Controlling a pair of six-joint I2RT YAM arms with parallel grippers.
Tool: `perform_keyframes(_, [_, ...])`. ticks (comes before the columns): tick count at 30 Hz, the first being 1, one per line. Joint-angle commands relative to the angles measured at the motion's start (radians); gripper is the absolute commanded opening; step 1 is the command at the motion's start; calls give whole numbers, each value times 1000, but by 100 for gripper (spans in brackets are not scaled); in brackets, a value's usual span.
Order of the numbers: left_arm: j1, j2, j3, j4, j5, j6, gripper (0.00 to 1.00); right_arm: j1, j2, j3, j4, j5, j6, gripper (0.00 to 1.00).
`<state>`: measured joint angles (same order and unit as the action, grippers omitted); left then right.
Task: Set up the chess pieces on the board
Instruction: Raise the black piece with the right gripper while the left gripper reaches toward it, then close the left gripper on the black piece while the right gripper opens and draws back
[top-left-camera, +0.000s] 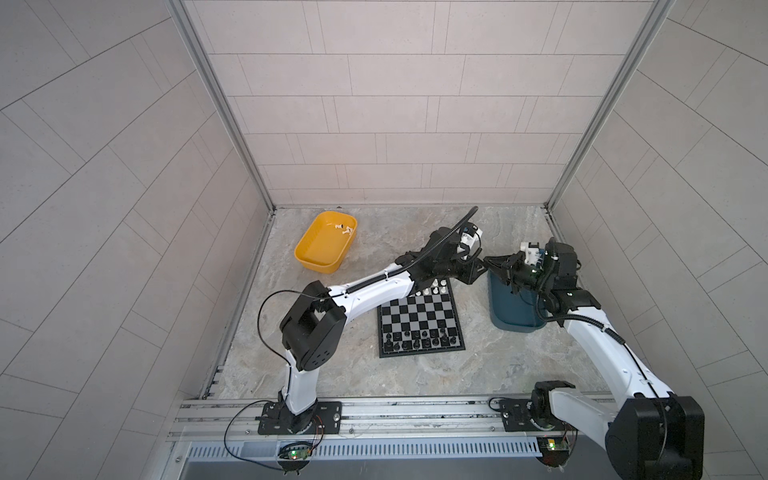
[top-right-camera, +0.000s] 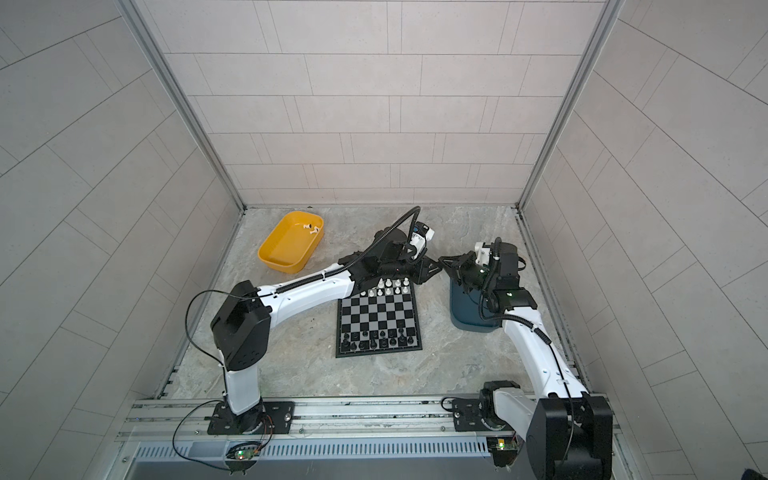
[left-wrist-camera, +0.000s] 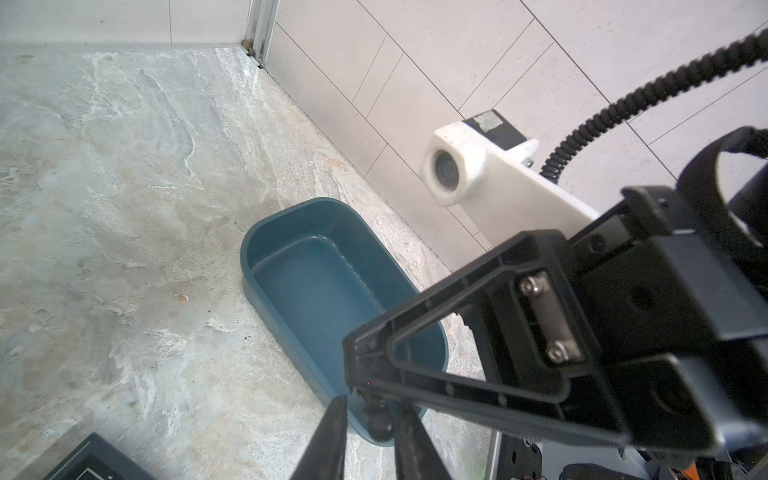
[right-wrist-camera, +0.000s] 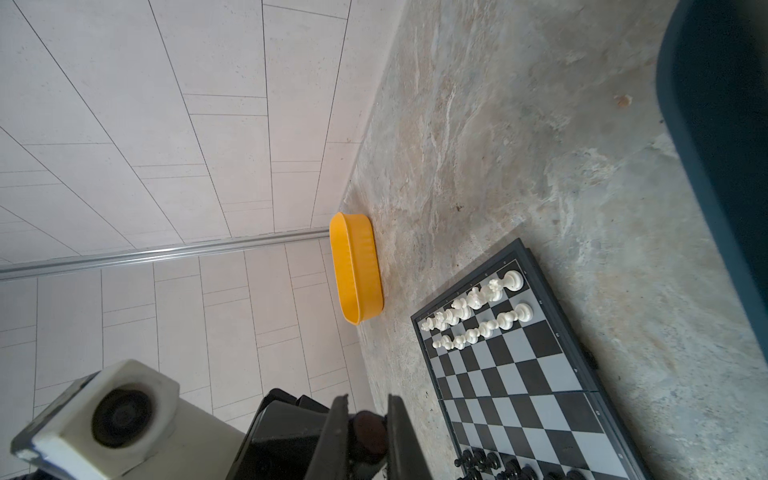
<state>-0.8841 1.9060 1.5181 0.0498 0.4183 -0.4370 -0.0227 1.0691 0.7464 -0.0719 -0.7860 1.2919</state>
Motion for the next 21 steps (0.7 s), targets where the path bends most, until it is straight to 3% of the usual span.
perform_keyframes(1, [-3,11,30,8,-15,7,25,7,-24,-2,20,-10,36,0])
perform_keyframes(21, [-5,-50,-38,50,-68,57,21,10,-19,-22,27,-2,25,0])
